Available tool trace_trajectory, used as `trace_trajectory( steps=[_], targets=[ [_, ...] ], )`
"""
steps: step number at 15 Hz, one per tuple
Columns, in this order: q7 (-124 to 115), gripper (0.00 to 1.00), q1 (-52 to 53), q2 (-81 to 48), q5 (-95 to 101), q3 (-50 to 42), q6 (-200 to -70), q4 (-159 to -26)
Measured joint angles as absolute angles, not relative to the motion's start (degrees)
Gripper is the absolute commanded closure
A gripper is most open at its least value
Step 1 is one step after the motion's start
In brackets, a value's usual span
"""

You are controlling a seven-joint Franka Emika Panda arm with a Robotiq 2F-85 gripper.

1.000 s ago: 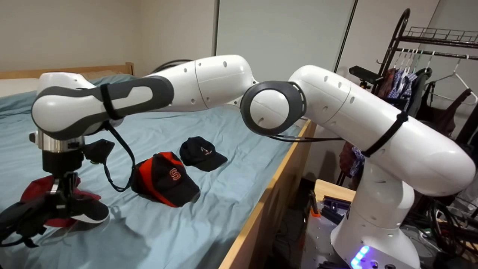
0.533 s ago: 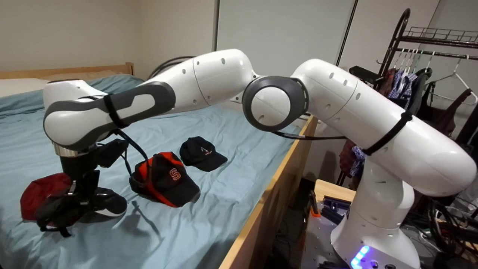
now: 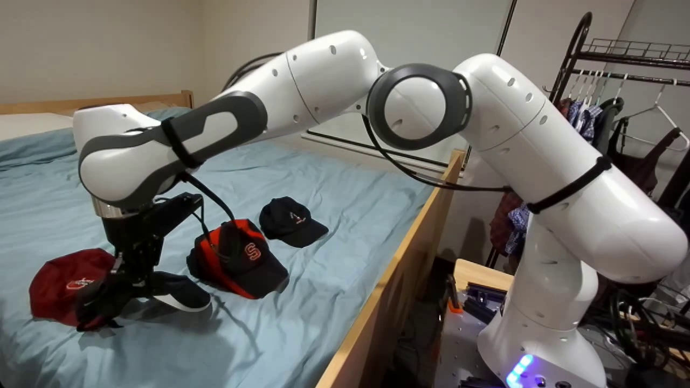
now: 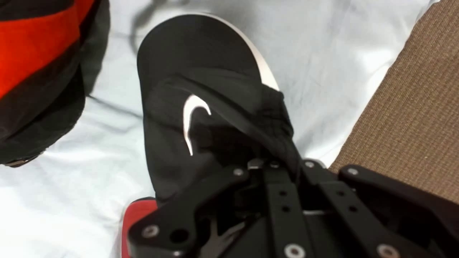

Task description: Put the caps with bright colors on top of each other in the middle, then put the remaining two on the sides

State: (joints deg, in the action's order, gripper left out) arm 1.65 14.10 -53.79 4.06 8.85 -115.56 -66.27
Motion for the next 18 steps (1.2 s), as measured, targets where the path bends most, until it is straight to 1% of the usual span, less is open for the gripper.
trace_trajectory(
  steps=[2,4,7,14,18],
  targets=[
    [1.65,0.97,14.10,-53.65,4.06,8.80,-115.71,-66.73],
    [-1.93,0.96,15.52,-53.79,4.37,6.81,-114.04,-66.62],
    [-11.97,0.96,19.22,-53.78,4.91,3.28,-113.71,-67.37],
    [-36.99,0.96,27.24,-53.54,4.90,-0.92,-113.69,-69.71],
    [-38.84,0.97,27.85,-53.18,4.90,-1.65,-113.69,-70.02]
  ],
)
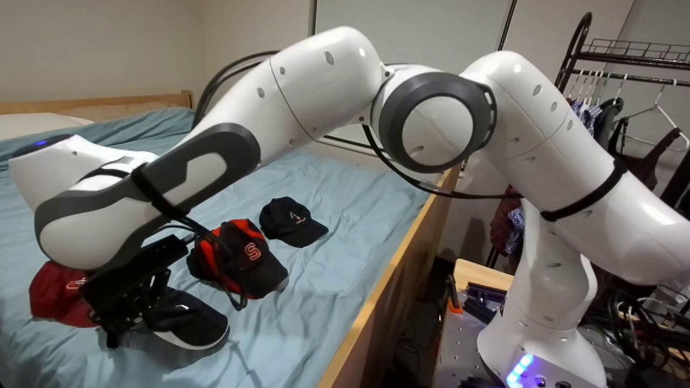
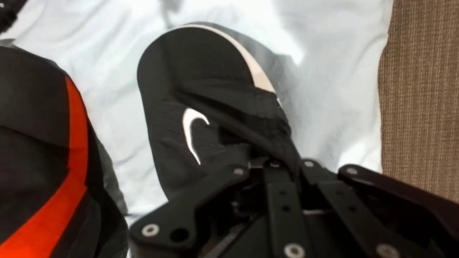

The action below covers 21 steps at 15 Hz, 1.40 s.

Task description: Put the caps with bright colors on top of each other in the middle, then put the remaining two on the sides

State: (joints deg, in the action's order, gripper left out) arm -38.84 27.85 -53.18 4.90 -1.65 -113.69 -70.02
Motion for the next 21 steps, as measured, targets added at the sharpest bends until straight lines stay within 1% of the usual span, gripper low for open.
trace_trajectory(
  steps=[4,12,16,17,18,19,21],
  targets=[
    [-49.34,0.97,27.97,-54.12,4.22,-1.71,-112.56,-70.09],
    [-72.36,0.97,27.74,-53.79,3.85,-3.50,-121.37,-75.87],
    [-82.36,0.96,26.43,-52.78,3.84,-4.86,-123.74,-78.96],
    [-84.75,0.71,26.01,-52.52,3.84,-5.09,-123.83,-79.40],
    [-87.19,0.71,25.58,-52.39,3.82,-5.17,-123.83,-79.53],
    [-89.67,0.67,25.26,-52.37,3.79,-5.20,-123.82,-79.53],
    [-93.40,0.53,24.87,-52.37,3.55,-4.88,-123.99,-79.52]
  ],
)
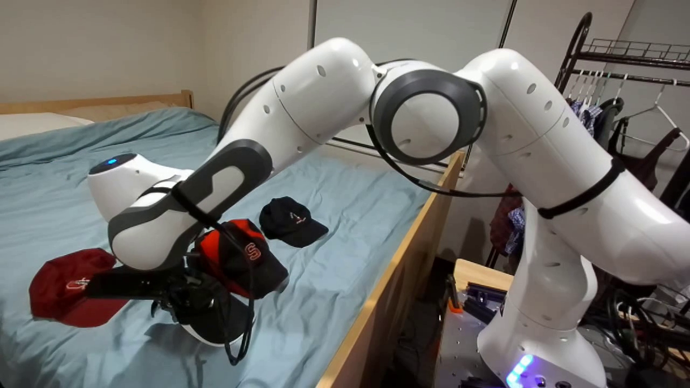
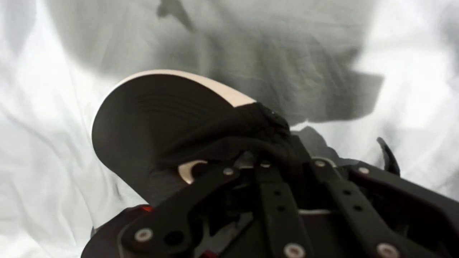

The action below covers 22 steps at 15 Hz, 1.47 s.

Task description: Put the caps with bright colors on top of each other in the middle, then put the remaining two on the sides

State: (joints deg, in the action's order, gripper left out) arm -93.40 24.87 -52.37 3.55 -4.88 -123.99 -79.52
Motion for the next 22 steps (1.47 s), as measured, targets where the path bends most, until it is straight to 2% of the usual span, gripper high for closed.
trace_trajectory(
  steps=[7,9,19,22],
  targets=[
    [-87.30,0.08,23.97,-52.34,3.55,1.06,-126.18,-79.12],
    [-85.06,0.00,23.74,-52.05,3.55,2.11,-126.09,-79.11],
    [-84.58,0.00,24.17,-47.61,3.46,2.35,-123.12,-81.60],
    [-84.70,0.00,24.36,-50.05,4.12,1.62,-124.55,-78.00]
  ],
)
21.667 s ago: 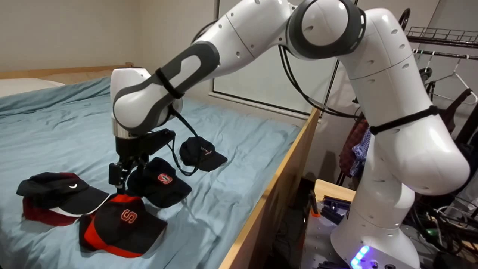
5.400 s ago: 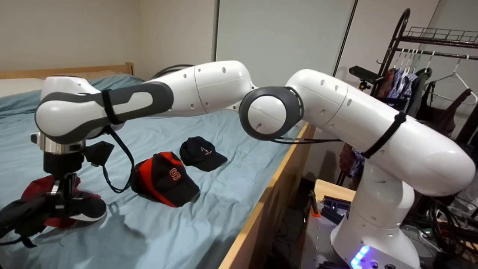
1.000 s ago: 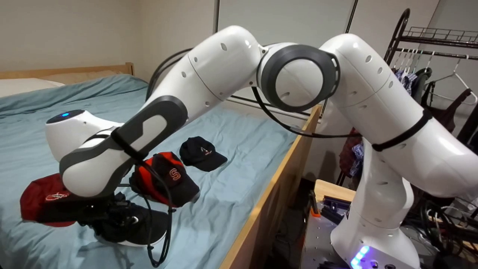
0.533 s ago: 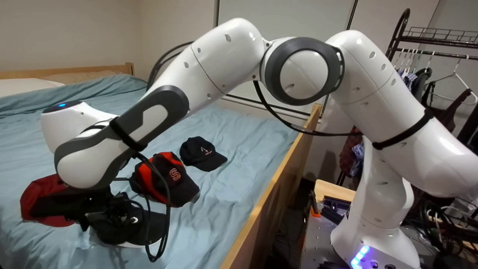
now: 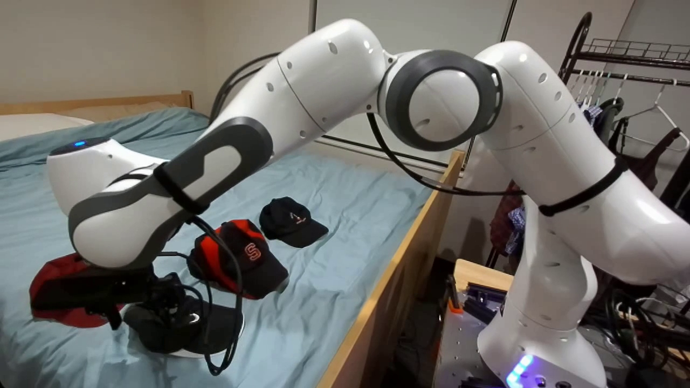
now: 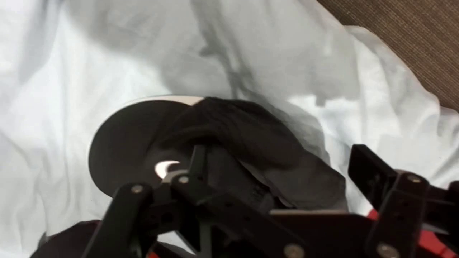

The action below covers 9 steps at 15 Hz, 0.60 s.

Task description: Put the caps with bright colors on top of each other in the middle, then put the remaining two on the sides

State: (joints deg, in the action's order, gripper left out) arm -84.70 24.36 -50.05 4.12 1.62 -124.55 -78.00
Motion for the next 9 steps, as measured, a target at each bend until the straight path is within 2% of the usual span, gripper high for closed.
trace_trajectory(
  steps=[9],
  targets=[
    [-84.75,0.00,27.58,-66.17,10.44,-5.26,-125.47,-51.58]
  ],
)
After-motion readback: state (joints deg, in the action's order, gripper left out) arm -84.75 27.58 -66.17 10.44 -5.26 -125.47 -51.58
